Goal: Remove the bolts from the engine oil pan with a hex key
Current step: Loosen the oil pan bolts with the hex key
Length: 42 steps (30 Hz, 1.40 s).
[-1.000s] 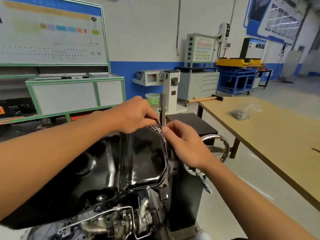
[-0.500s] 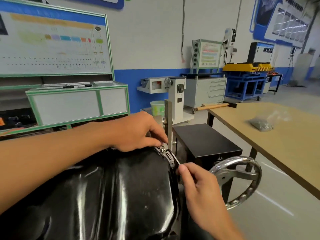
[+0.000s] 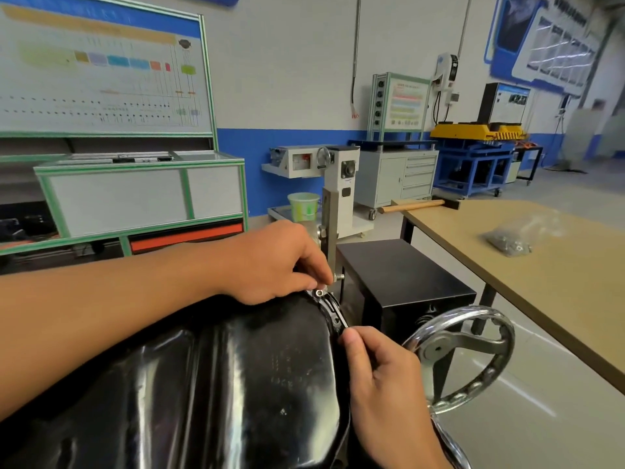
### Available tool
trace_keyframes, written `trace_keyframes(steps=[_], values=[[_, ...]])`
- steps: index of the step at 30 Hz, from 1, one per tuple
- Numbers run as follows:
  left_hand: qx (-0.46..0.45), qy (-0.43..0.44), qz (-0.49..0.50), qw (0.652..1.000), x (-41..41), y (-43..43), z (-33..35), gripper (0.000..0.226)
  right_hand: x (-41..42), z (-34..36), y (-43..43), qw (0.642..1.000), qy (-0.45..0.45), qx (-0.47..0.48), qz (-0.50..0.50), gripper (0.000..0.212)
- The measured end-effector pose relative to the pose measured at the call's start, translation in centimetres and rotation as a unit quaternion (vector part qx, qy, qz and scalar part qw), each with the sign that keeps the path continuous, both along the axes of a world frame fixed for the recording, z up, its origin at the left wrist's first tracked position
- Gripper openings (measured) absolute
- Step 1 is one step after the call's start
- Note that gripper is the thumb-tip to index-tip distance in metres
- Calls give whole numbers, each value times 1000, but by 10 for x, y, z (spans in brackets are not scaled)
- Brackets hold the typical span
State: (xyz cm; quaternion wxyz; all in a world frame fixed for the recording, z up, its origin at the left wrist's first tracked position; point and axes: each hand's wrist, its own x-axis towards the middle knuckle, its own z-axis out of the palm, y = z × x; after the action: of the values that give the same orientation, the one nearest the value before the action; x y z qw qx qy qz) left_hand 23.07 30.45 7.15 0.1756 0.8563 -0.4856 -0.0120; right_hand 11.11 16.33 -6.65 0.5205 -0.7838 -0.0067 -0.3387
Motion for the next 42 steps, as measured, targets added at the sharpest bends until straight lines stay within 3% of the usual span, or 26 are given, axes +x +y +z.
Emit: trace_keyframes(steps=[9, 25, 31, 35, 40, 42], values=[[1, 8, 2, 1000, -1, 0, -1, 24, 2, 10, 0, 1000, 3, -18, 4, 29], [81, -93, -39, 992, -9, -7, -1, 26, 7, 4, -13, 997, -12, -54, 57, 27], [98, -113, -49, 988, -10, -11, -2, 21, 11, 13, -37, 978, 4, -184, 94, 24], [46, -98, -57, 992, -7, -12, -2, 17, 15, 29, -52, 969, 15, -225, 105, 28], [25, -76, -41, 996, -8, -11, -3, 17, 27, 61, -76, 897, 32, -435, 72, 33], [22, -72, -29, 997, -8, -13, -3, 16, 35, 73, -86, 875, 46, -471, 101, 32]])
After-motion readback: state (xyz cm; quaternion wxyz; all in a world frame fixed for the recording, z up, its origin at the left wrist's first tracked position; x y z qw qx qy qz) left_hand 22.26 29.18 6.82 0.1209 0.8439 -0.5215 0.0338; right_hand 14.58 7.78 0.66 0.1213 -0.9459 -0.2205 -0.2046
